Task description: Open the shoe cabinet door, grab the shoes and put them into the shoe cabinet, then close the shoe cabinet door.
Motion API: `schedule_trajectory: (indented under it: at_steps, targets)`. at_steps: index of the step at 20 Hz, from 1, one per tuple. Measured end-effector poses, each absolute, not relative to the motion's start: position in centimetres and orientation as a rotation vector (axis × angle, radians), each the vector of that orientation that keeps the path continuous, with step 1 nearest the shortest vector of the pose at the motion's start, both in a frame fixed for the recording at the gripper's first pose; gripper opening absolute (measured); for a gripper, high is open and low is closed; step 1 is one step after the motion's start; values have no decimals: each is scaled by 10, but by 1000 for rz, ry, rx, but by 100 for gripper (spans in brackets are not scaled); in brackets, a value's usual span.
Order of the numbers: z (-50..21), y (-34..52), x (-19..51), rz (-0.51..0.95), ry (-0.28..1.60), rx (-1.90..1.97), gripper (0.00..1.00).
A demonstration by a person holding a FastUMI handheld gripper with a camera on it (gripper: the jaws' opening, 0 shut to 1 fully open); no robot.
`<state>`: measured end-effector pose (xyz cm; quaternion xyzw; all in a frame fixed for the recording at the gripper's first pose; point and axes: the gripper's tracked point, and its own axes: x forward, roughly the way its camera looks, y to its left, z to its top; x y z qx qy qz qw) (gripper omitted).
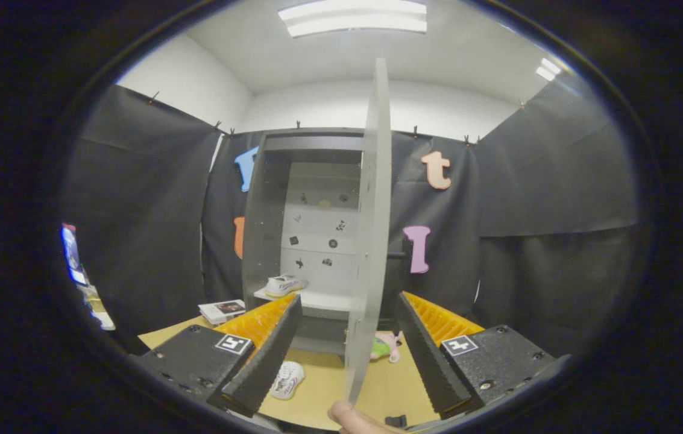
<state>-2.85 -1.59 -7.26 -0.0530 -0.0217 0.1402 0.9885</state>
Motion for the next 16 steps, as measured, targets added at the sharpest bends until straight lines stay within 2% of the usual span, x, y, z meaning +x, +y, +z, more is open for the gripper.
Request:
schedule_trajectory:
  at_steps: [5,16]
  targets:
    - [-121,33,-21,295,-32,-50,100]
    - [-248,101,54,320,156,34,100]
